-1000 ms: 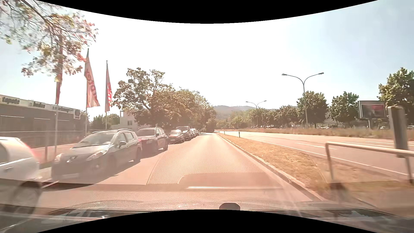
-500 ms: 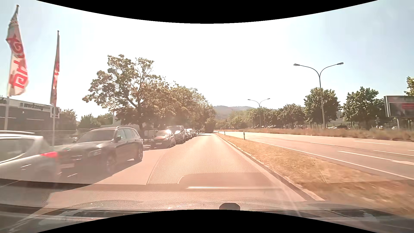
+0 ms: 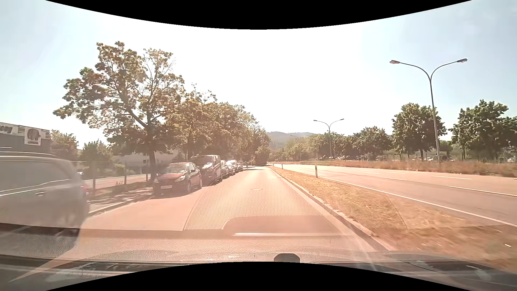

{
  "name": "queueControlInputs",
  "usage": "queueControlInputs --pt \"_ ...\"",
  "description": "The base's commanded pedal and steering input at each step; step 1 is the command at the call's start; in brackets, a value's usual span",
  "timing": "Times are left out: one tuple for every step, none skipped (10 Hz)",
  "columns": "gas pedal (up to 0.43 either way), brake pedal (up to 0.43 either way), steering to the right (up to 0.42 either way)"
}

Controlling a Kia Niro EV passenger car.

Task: Follow the waypoints while adhering to traffic rules and regulations

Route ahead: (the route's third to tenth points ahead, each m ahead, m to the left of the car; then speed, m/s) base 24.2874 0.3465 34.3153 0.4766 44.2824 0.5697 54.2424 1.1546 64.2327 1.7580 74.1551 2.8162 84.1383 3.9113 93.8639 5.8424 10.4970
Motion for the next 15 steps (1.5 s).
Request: queueControlInputs --pt "0.13 0.0 -0.002" --pt "0.13 0.0 -0.003" --pt "0.13 0.0 -0.004" --pt "0.13 0.0 -0.005" --pt "0.13 0.0 -0.005" --pt "0.13 0.0 -0.005" --pt "0.13 0.0 -0.004" --pt "0.13 0.0 -0.005" --pt "0.13 0.0 -0.005" --pt "0.13 0.0 -0.005" --pt "0.13 0.0 -0.005" --pt "0.13 0.0 -0.005" --pt "0.13 0.0 -0.005" --pt "0.13 0.0 -0.005" --pt "0.13 0.0 -0.005"
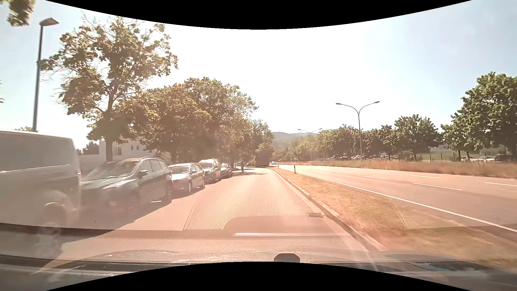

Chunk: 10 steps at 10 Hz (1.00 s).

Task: Follow the waypoints while adhering to traffic rules and regulations

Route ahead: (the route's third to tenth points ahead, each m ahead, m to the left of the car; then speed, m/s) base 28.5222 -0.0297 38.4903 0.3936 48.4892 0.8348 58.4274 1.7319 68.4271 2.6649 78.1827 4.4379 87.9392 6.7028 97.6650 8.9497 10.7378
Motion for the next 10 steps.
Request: queueControlInputs --pt "0.13 0.0 -0.005" --pt "0.13 0.0 -0.005" --pt "0.13 0.0 -0.005" --pt "0.13 0.0 -0.005" --pt "0.13 0.0 -0.005" --pt "0.13 0.0 -0.005" --pt "0.13 0.0 -0.003" --pt "0.13 0.0 0.0" --pt "0.13 0.0 0.0" --pt "0.13 0.0 0.0"
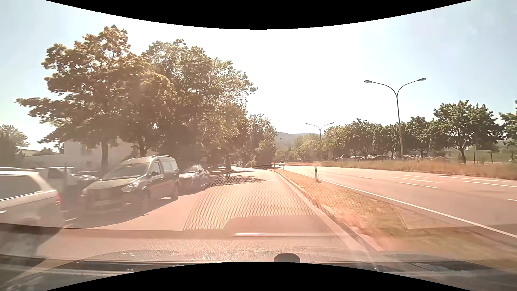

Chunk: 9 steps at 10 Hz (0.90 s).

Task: Follow the waypoints while adhering to traffic rules and regulations

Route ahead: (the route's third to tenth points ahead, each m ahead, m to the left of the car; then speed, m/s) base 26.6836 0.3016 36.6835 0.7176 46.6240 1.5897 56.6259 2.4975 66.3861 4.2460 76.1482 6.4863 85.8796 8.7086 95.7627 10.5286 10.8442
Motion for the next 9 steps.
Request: queueControlInputs --pt "0.13 0.0 0.0" --pt "0.13 0.0 0.0" --pt "0.13 0.0 0.0" --pt "0.13 0.0 0.0" --pt "0.13 0.0 0.0" --pt "0.13 0.0 0.0" --pt "0.118 0.0 0.0" --pt "0.118 0.0 0.0" --pt "0.118 0.0 0.0"
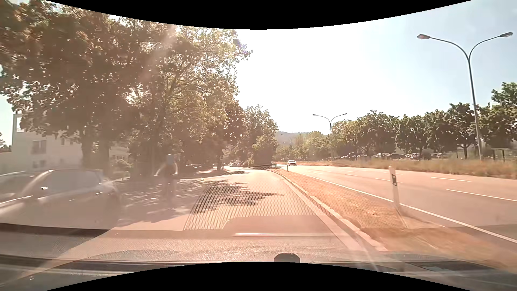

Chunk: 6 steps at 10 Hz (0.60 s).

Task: Follow the waypoints while adhering to traffic rules and regulations

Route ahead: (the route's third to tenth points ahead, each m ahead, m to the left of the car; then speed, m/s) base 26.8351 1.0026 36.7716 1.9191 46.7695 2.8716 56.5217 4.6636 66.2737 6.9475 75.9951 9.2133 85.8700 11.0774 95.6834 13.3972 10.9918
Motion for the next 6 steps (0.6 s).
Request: queueControlInputs --pt "0.11 0.0 -0.002" --pt "0.087 0.0 -0.006" --pt "0.079 0.0 -0.008" --pt "0.079 0.0 -0.008" --pt "0.079 0.0 -0.007" --pt "0.067 0.0 -0.006"
